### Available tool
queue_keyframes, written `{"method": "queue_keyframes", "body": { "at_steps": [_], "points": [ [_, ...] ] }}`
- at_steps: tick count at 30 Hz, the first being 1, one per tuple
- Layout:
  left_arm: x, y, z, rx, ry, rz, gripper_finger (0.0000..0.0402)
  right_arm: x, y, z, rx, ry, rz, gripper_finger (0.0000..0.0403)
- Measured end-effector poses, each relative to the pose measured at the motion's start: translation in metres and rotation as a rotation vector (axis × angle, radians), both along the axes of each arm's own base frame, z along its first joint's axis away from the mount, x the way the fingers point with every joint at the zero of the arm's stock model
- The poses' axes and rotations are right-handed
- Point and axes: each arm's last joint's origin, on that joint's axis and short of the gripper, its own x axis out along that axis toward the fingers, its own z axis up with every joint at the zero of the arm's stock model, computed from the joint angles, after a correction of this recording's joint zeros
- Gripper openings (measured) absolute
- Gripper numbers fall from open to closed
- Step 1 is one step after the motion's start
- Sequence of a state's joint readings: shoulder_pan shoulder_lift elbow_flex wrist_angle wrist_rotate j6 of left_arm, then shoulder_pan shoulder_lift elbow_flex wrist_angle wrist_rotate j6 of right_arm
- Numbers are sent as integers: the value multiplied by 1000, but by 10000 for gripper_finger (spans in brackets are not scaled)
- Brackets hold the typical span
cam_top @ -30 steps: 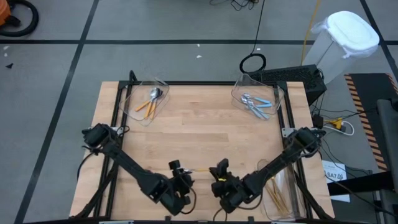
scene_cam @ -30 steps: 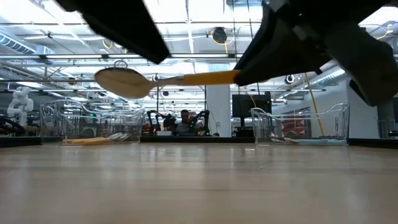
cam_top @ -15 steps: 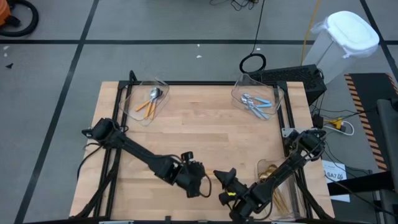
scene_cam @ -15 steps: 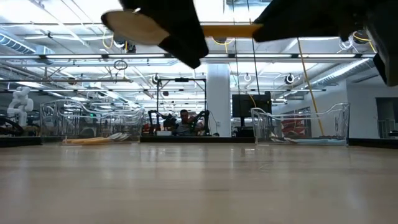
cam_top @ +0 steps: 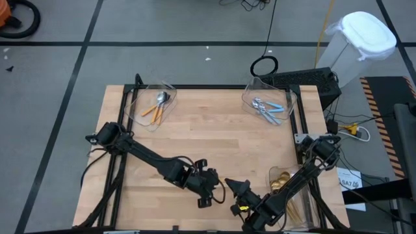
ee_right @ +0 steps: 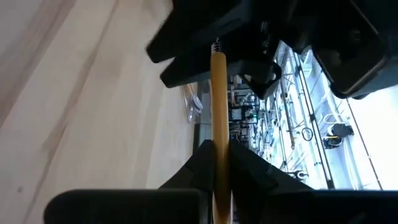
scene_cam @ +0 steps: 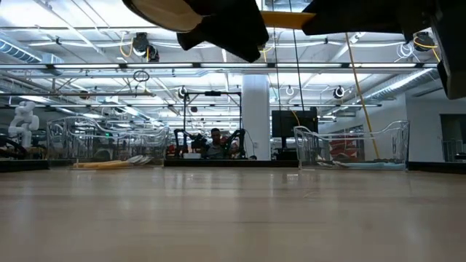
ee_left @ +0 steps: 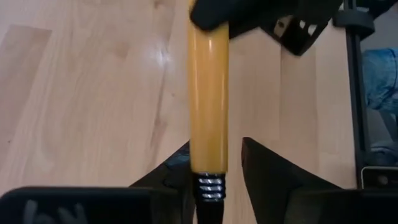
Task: Sort silverware by color (type)
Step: Put the yellow spoon into the top left transparent bin
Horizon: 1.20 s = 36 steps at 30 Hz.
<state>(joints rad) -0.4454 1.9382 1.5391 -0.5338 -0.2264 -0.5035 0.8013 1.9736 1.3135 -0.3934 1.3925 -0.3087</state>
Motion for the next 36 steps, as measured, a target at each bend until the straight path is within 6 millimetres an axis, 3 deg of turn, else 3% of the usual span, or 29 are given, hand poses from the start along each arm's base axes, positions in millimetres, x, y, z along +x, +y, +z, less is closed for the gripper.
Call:
{"method": "queue_keyframes", "body": {
  "at_steps": [8, 19, 23, 36],
  "points": [
    [0, 1, 11, -2, 20, 21, 94, 0, 0, -3, -18, 14, 2, 24],
    [-1, 2, 12, 21, 31, 62, 85, 1, -1, -3, -34, 9, -7, 24],
    [-5, 0, 11, 78, 51, 23, 38, 1, -1, -3, -32, 11, -8, 54],
    [-21, 13, 9, 260, 203, -39, 37, 0, 0, -4, 39, -24, -8, 129]
  ]
}}
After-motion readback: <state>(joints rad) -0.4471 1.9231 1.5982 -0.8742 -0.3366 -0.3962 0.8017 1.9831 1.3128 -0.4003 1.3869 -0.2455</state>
